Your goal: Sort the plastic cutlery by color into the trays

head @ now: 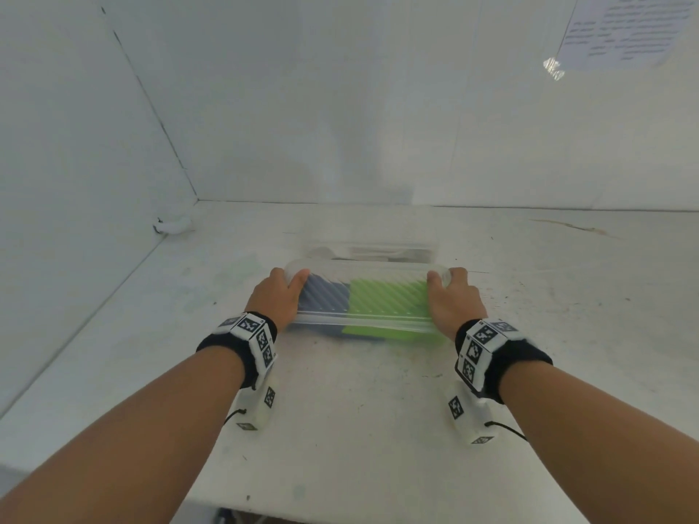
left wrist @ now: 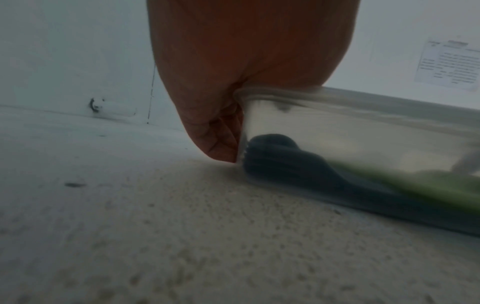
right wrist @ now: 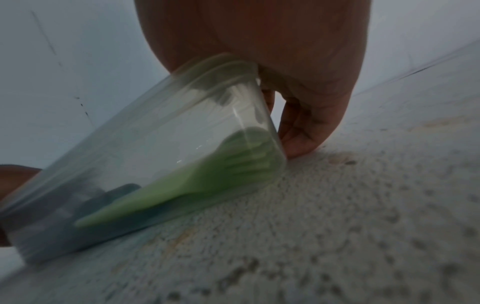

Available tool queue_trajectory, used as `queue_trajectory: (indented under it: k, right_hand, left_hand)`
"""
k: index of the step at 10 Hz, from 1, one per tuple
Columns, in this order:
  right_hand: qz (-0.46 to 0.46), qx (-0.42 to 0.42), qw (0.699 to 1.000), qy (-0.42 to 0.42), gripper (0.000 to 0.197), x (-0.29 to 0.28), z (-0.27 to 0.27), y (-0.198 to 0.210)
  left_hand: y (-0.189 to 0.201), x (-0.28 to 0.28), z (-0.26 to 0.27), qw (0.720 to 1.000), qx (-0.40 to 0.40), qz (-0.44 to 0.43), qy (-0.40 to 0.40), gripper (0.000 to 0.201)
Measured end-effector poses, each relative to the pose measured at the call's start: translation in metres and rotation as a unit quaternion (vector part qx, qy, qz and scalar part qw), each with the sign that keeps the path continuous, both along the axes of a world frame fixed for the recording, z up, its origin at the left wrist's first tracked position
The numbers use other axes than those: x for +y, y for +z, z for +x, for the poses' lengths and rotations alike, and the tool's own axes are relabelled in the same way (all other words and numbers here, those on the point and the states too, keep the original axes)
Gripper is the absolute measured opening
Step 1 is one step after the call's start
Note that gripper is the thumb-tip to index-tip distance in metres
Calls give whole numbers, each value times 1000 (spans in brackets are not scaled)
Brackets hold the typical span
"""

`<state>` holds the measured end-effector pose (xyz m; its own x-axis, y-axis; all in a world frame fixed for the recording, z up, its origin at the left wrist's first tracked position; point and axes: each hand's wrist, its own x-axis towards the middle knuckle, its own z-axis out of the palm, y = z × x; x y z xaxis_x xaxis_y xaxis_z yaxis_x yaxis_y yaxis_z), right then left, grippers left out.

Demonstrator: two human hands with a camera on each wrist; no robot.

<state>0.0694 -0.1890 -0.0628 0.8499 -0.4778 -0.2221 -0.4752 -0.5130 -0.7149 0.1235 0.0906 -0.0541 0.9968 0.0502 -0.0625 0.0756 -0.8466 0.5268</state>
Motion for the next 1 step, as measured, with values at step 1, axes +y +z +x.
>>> queue_trajectory:
  k: [1]
  right_hand:
    - [35, 18, 999, 2, 71, -4, -6, 4]
  left_hand:
    - [-1, 2, -7, 998, 11, -54, 44, 84]
